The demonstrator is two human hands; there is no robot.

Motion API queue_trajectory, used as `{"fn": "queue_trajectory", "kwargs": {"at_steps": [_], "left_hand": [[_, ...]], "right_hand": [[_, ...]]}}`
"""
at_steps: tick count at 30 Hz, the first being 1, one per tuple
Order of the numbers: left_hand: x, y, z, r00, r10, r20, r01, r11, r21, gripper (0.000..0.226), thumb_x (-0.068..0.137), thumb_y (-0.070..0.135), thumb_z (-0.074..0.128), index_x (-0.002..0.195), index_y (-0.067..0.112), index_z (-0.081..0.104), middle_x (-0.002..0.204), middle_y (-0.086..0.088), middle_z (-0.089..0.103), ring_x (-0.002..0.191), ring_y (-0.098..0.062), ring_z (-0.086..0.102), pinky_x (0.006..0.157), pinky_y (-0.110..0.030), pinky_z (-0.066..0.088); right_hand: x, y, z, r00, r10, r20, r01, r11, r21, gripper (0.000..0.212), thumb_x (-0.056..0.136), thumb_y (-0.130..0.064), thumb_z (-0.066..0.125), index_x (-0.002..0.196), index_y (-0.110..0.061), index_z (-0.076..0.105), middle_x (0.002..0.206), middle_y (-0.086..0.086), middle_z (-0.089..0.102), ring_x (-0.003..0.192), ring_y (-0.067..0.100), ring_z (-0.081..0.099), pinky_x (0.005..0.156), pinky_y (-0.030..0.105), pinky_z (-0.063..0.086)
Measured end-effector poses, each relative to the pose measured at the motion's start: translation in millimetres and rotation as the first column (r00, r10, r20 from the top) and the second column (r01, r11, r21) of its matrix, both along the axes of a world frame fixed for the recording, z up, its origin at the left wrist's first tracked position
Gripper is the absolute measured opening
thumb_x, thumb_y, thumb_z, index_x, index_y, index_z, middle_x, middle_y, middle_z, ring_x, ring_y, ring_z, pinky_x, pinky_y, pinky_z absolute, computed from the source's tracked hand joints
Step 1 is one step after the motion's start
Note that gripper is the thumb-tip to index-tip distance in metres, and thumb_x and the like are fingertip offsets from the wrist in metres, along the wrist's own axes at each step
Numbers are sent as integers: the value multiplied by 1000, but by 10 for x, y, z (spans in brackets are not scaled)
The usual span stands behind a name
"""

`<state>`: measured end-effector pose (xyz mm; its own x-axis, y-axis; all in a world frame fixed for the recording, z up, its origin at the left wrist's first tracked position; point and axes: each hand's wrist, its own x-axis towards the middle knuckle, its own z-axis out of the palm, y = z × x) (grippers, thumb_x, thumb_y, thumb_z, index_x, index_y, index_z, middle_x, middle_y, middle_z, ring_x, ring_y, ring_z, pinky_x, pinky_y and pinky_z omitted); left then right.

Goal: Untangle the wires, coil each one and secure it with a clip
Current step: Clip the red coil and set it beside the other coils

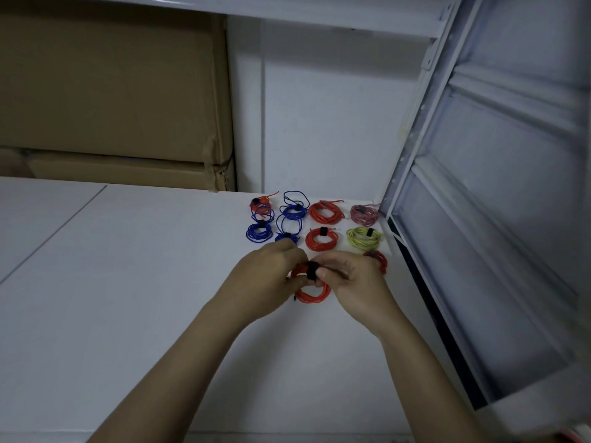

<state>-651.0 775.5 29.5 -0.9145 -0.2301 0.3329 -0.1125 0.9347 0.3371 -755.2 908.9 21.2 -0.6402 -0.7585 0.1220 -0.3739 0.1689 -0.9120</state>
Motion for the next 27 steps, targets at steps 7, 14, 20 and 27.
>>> {"fn": "queue_trajectory", "kwargs": {"at_steps": [7,14,20,27], "left_hand": [[10,12,-169,983,-78,-166,121,956,267,26,83,30,66,107,22,74,87,5,72,76,-10,64,69,-29,53],[-69,64,-282,997,31,-72,27,727,686,11,84,16,72,86,27,75,82,10,73,80,-8,67,80,-31,56],[-240,260,-362,980,187,-70,-100,766,635,5,87,18,69,85,21,71,82,6,69,73,-11,63,70,-27,53],[-565,516,-502,984,145,-103,-46,768,639,11,88,25,68,94,17,73,87,7,68,77,-7,62,74,-27,54]], "right_hand": [[-8,46,-50,986,-24,163,25,1000,-5,26,89,2,61,87,-24,63,80,-4,73,75,10,70,81,26,54],[12,114,-182,970,-83,227,97,994,-53,18,88,1,62,96,-13,55,85,7,74,78,16,71,80,25,54],[64,180,-404,967,-254,3,254,967,-26,21,96,-14,54,113,-18,66,104,-4,69,96,6,66,87,20,53],[-23,400,-482,900,-405,-162,421,904,75,28,100,-12,46,121,-14,64,98,0,66,85,7,60,73,5,47]]}}
